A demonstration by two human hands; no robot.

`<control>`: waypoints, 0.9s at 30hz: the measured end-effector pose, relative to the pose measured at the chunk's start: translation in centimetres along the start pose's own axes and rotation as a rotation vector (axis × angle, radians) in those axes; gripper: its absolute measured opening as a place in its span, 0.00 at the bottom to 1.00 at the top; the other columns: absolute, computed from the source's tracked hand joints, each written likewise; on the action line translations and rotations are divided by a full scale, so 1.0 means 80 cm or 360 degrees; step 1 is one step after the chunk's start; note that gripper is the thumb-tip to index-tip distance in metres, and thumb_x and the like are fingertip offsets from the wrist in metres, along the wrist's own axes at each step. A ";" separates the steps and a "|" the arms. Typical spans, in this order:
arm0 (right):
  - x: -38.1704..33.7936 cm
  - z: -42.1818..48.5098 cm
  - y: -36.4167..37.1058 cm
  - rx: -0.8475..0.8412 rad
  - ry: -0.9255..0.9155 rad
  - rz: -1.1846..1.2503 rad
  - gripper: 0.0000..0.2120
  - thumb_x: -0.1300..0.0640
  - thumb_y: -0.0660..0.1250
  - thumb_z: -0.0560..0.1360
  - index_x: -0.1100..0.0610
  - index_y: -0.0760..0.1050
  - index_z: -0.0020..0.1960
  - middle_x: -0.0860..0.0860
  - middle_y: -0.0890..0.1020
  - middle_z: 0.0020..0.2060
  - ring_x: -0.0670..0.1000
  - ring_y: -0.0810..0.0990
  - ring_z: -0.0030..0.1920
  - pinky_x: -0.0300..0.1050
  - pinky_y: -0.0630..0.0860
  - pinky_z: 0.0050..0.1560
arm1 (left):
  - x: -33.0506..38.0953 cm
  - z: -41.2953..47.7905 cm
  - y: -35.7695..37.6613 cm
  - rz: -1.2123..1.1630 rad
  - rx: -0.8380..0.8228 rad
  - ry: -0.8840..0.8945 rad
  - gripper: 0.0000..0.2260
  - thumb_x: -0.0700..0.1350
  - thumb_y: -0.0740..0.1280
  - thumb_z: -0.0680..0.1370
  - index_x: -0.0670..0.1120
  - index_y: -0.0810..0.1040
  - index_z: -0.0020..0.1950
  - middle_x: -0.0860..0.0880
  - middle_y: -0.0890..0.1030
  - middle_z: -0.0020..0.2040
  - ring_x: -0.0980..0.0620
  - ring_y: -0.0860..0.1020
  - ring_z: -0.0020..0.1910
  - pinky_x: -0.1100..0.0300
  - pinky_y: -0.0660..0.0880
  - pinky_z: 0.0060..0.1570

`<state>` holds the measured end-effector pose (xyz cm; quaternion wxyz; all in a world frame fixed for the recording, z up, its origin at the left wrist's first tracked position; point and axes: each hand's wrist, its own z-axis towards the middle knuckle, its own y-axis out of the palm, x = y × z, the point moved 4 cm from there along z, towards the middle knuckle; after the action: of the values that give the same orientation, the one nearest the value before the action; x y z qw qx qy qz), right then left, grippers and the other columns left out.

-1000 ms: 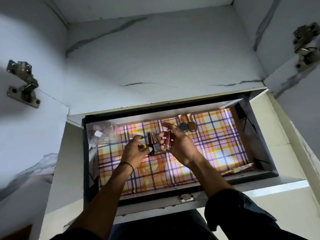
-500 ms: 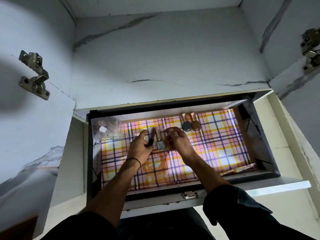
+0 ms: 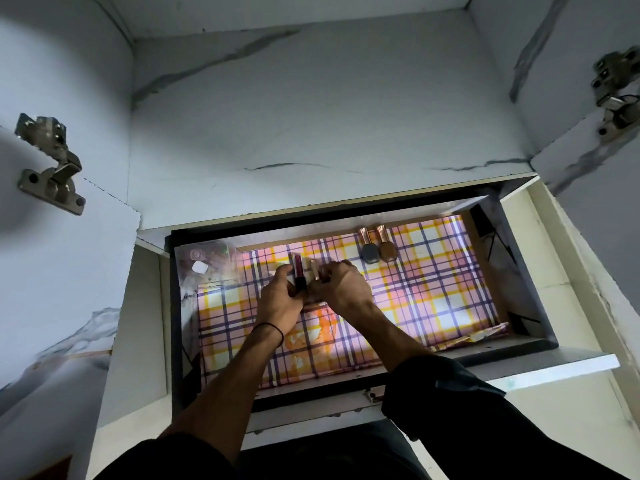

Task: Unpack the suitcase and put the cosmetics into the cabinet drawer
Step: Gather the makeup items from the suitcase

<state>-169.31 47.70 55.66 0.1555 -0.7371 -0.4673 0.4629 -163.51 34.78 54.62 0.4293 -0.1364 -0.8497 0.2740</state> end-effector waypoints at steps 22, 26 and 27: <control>0.053 0.003 -0.045 0.0576 -0.0248 0.0153 0.15 0.55 0.63 0.80 0.57 0.67 0.65 0.54 0.74 0.56 0.54 0.79 0.50 0.55 0.82 0.47 | 0.040 0.017 0.019 0.0066 -0.0099 0.0127 0.25 0.41 0.69 0.78 0.47 0.65 0.74 0.47 0.82 0.53 0.56 0.75 0.42 0.72 0.70 0.31; 0.053 0.005 -0.043 0.0561 -0.0210 0.0209 0.17 0.51 0.62 0.79 0.56 0.67 0.65 0.55 0.76 0.56 0.54 0.80 0.51 0.55 0.82 0.47 | 0.045 0.017 0.023 0.0054 -0.0150 0.0146 0.28 0.40 0.70 0.77 0.46 0.63 0.75 0.53 0.77 0.45 0.56 0.75 0.44 0.73 0.71 0.33; 0.053 0.004 -0.043 0.0553 -0.0210 0.0248 0.18 0.48 0.60 0.79 0.55 0.66 0.65 0.54 0.77 0.55 0.53 0.81 0.51 0.55 0.82 0.46 | 0.046 0.018 0.025 0.0052 -0.0159 0.0145 0.29 0.39 0.70 0.77 0.46 0.62 0.75 0.54 0.77 0.44 0.56 0.76 0.43 0.73 0.71 0.33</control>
<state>-170.88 52.92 55.53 0.2131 -0.7012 -0.3309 0.5945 -166.87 37.64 55.20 0.4558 -0.1838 -0.8395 0.2318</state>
